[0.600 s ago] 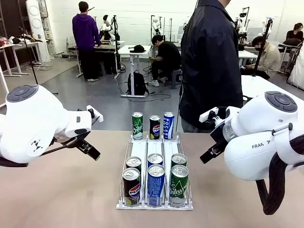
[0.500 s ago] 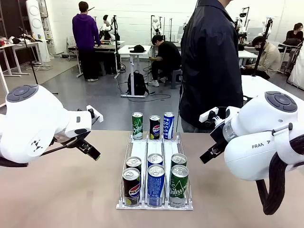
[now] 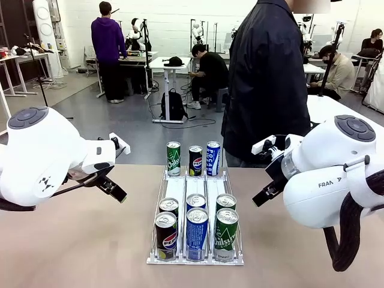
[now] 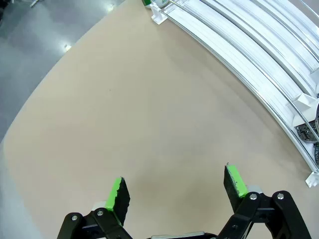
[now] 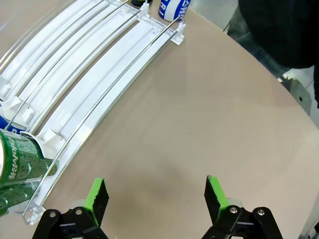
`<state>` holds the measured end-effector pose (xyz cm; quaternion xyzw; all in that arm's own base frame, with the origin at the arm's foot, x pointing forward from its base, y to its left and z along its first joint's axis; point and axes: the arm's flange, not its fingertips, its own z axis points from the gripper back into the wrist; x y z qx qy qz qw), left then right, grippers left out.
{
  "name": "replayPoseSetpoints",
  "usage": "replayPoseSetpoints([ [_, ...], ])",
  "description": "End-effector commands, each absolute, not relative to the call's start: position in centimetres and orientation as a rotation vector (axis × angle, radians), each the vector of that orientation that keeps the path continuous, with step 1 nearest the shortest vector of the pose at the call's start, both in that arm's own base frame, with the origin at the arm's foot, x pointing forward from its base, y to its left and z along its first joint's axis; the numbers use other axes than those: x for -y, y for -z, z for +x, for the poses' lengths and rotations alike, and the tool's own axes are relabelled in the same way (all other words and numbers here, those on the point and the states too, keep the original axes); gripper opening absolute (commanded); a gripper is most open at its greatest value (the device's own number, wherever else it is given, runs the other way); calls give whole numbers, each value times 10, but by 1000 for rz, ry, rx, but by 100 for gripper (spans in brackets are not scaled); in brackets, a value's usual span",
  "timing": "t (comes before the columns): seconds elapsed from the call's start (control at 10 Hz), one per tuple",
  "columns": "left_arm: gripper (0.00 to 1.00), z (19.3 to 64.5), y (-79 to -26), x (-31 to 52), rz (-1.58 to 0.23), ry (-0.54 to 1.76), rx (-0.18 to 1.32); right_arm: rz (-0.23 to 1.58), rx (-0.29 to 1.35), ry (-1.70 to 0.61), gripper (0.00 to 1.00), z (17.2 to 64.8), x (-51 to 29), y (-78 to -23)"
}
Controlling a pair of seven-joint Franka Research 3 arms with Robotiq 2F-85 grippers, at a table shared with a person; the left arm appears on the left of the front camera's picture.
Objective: Retrieve and hand over the desired beverage to the person.
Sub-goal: Pick up a can of the same type that the person held from the Automatic Can Dispenser.
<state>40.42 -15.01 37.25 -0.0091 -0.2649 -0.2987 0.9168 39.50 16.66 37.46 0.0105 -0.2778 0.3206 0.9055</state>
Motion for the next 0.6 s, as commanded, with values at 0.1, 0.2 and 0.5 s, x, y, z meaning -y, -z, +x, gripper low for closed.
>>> replayPoseSetpoints([
  [0.1, 100, 404, -372, 150, -19, 615, 545, 22, 574, -662, 100, 395, -167, -375],
  [0.2, 100, 404, -372, 150, -19, 615, 545, 22, 574, -662, 100, 395, -167, -375],
  [0.5, 100, 404, -372, 150, -19, 615, 545, 22, 574, -662, 100, 395, -167, -375],
])
